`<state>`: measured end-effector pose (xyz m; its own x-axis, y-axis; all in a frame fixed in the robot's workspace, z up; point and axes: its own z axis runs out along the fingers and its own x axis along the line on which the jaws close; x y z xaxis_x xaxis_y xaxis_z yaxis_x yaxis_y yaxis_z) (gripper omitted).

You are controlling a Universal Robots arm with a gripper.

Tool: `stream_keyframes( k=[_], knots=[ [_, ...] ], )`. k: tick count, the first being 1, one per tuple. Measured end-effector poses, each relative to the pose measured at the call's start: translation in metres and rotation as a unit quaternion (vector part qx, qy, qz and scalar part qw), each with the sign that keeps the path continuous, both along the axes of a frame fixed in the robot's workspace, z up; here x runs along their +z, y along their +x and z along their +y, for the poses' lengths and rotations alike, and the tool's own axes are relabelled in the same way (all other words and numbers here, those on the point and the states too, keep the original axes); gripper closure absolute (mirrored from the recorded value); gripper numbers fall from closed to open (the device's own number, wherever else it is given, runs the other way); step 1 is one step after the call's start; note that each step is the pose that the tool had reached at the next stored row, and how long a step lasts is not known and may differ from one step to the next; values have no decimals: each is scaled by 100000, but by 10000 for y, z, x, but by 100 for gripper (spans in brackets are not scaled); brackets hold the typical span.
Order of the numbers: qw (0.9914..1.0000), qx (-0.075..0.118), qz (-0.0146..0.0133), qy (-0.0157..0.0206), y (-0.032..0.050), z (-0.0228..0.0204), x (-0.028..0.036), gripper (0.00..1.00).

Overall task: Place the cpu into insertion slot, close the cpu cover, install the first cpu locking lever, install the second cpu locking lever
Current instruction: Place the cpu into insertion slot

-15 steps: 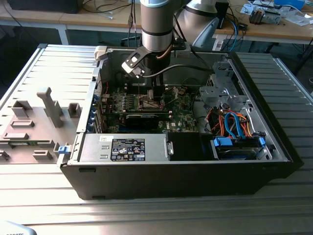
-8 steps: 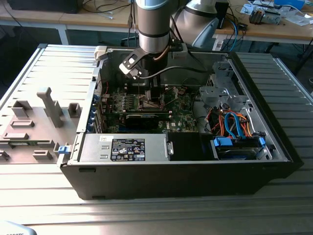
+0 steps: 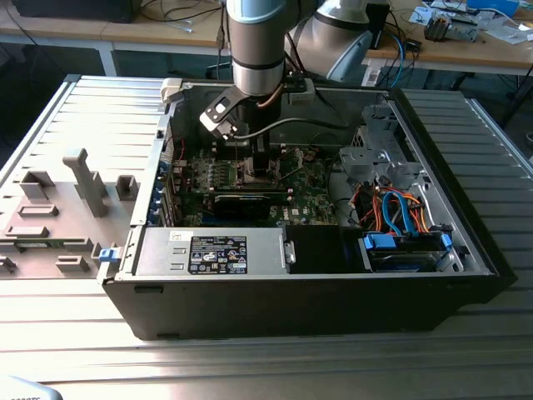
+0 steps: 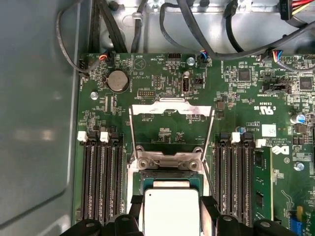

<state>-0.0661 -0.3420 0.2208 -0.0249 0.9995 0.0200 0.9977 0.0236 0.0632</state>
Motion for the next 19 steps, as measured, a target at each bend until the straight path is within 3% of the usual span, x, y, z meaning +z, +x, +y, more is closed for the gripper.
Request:
stream_keyframes(
  k=[9, 19],
  knots=[
    [100000, -7, -3, 2, -1, 4, -120, 46],
    [100000, -7, -4, 6, -18, 39, -185, 46]
  ],
)
